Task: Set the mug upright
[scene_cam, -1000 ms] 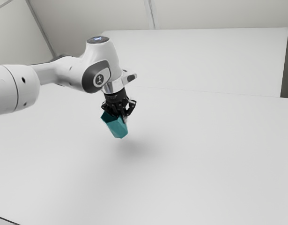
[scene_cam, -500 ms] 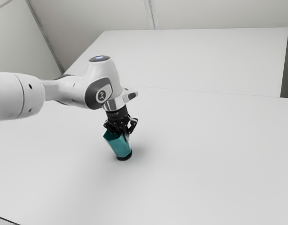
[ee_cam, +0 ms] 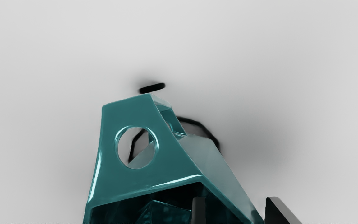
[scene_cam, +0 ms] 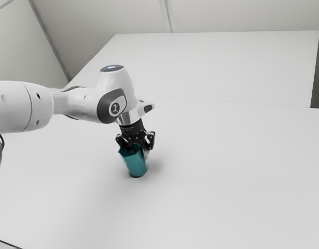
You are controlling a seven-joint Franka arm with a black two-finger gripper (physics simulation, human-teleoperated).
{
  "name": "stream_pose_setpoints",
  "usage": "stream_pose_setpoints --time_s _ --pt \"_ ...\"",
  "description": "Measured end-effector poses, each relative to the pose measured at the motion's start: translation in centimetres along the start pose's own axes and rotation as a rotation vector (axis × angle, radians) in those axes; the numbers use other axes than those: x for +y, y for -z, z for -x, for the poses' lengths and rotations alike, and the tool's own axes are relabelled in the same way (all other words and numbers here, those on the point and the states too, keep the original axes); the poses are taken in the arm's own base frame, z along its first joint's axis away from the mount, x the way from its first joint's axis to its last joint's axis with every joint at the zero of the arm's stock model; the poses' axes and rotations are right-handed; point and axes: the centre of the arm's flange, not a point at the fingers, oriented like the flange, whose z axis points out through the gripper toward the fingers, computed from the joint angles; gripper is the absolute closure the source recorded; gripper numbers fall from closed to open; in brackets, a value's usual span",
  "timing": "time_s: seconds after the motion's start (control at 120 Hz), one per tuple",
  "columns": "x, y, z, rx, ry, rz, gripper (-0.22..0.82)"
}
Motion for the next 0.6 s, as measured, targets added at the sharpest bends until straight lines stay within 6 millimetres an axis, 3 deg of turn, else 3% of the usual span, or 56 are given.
stream_pose_setpoints --time_s 0.108,0.233,0.6 --pt "0.0 1.0 0.2 0.011 -0.004 0.01 0.28" --pt "0.0 2.9 0.5 0.032 -0.009 0.02 0.16" --pt "0.7 10.3 2.6 0.128 -0.049 0.046 0.03"
